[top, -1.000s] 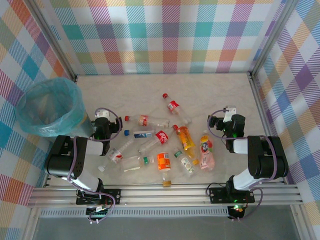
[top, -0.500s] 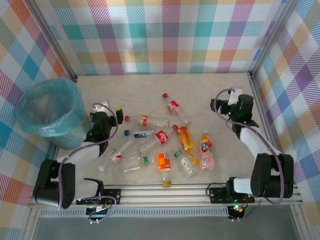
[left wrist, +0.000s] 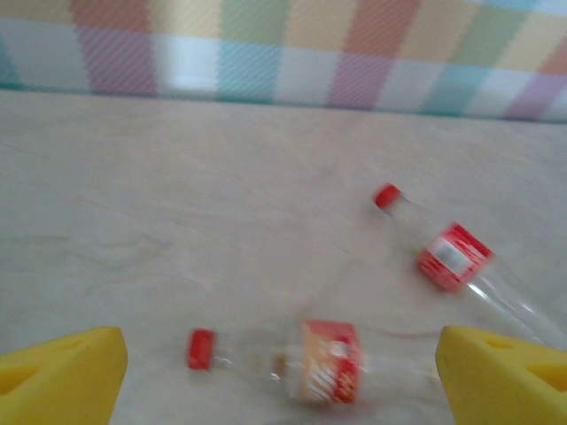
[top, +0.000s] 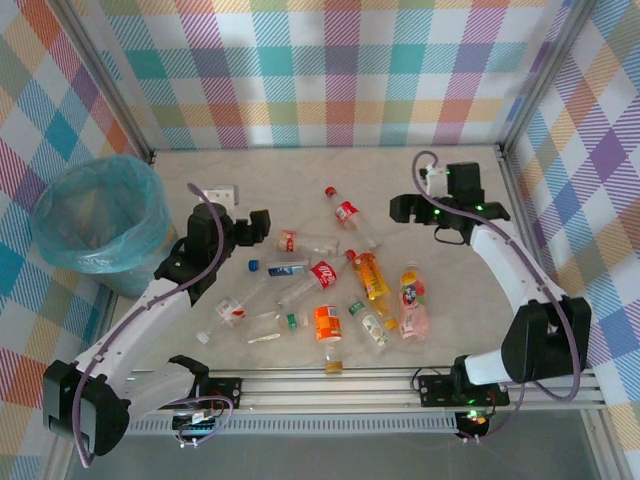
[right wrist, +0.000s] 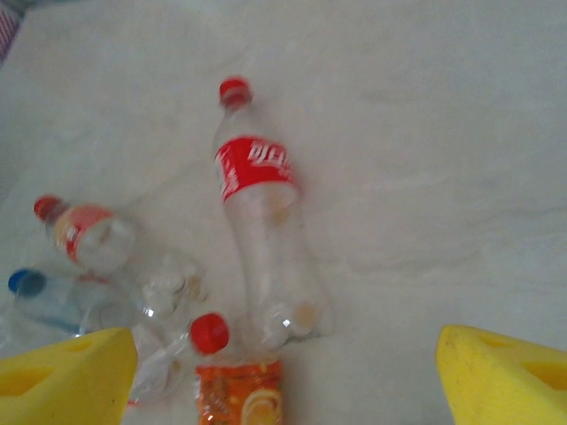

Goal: Put the plastic bottles in the bin

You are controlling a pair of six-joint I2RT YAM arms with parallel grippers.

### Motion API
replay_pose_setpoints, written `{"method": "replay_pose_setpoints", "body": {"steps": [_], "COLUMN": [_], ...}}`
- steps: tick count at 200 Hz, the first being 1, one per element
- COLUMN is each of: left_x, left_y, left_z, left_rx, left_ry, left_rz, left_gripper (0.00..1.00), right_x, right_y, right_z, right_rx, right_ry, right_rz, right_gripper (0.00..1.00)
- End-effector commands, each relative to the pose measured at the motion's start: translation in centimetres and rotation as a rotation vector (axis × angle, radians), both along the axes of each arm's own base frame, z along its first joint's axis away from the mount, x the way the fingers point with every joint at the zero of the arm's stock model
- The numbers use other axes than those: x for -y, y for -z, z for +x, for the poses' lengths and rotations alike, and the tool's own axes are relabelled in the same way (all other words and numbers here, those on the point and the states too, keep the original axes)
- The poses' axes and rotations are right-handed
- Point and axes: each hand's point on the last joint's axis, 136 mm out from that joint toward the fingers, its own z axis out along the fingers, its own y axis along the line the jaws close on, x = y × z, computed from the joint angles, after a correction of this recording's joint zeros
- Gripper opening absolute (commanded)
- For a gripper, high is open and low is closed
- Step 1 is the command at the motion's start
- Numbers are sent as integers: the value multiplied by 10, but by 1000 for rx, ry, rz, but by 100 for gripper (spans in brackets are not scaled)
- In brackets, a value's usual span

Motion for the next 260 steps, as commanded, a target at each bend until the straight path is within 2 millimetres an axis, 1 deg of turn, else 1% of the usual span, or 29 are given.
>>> {"method": "replay_pose_setpoints", "body": {"steps": [1,31,43,74,105,136,176,197,216,243,254,260], "left_x": [21,43,48,54,58,58,55,55,55,56,56,56], "left_y": [9,9,9,6,10,12,9,8,8,5,3,2], "left_z": [-30,-50,-56,-66,-73,-76,-77,-77,-78,-77,-77,-77], "left_rx": [-156,-245,-267,-305,-357,-389,-380,-376,-379,-372,-367,-365], "left_ry": [86,169,191,217,230,228,214,210,211,214,215,216], "left_rz": [-30,-92,-117,-171,-193,-188,-194,-200,-205,-213,-213,-212], "left_gripper": [90,89,89,88,88,88,89,88,88,89,89,89], "right_x": [-14,-32,-39,-54,-69,-72,-80,-81,-80,-81,-82,-82], "right_y": [23,45,52,72,93,117,137,147,154,157,157,156], "right_z": [-9,1,4,16,26,36,41,42,43,45,46,46], "right_rx": [-119,-198,-218,-261,-302,-337,-349,-360,-367,-367,-369,-352], "right_ry": [-49,-86,-105,-148,-206,-227,-275,-288,-295,-304,-303,-334], "right_rz": [-71,-111,-126,-174,-216,-267,-289,-314,-327,-333,-333,-346], "right_gripper": [88,87,87,85,82,84,84,83,81,75,71,68]}}
